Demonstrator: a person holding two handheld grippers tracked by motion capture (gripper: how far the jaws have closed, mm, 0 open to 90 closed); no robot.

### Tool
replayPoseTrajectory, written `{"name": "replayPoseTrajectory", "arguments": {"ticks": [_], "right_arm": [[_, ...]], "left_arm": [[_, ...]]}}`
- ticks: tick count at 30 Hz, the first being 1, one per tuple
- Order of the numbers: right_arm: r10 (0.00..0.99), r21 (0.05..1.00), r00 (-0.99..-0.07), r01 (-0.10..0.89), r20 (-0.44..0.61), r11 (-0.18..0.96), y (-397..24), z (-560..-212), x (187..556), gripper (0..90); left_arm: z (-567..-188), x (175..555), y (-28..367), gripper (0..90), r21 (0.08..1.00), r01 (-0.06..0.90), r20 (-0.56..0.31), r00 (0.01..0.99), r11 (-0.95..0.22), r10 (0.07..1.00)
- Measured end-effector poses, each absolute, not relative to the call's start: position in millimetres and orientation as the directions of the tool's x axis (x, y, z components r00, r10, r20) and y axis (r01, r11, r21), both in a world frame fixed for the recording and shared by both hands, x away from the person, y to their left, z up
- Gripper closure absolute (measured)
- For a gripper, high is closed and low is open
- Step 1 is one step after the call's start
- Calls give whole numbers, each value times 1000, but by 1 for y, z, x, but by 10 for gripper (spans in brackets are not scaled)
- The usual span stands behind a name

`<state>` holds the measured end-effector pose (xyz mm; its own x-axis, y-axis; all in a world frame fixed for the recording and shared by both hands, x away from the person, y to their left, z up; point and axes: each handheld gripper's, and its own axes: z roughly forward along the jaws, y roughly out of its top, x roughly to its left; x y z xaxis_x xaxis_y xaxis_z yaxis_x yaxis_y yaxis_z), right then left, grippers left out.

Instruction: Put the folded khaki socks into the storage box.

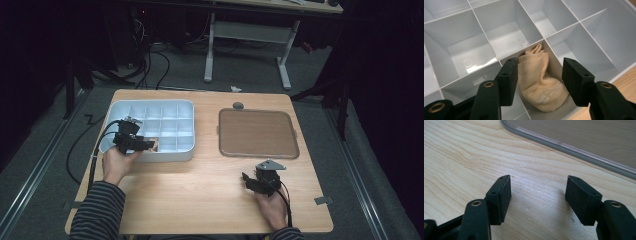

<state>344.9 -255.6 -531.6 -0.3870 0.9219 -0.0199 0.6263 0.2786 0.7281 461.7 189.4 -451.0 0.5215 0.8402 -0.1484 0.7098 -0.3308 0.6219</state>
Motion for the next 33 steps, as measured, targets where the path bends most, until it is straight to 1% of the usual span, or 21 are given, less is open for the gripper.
{"name": "replayPoseTrajectory", "arguments": {"ticks": [4,8,15,22,24,33], "right_arm": [[921,728,-388,626,-19,279,-256,-532,345,373],[921,728,-389,626,-20,280,-256,-532,345,372],[922,727,-388,627,-18,278,-255,-532,345,372],[922,728,-388,626,-20,279,-255,-532,345,371],[922,728,-387,627,-20,279,-255,-532,345,371],[922,728,-387,627,-19,278,-255,-532,345,371]], "left_arm": [[-450,455,195,456,637,705,-161,517,-312,841],[-446,448,198,451,654,690,-153,521,-309,840],[-437,438,202,463,678,683,-175,508,-270,844],[-434,425,209,461,698,672,-192,507,-245,840],[-434,421,210,459,703,667,-185,506,-246,843],[-434,408,216,454,725,655,-212,509,-215,834]]}}
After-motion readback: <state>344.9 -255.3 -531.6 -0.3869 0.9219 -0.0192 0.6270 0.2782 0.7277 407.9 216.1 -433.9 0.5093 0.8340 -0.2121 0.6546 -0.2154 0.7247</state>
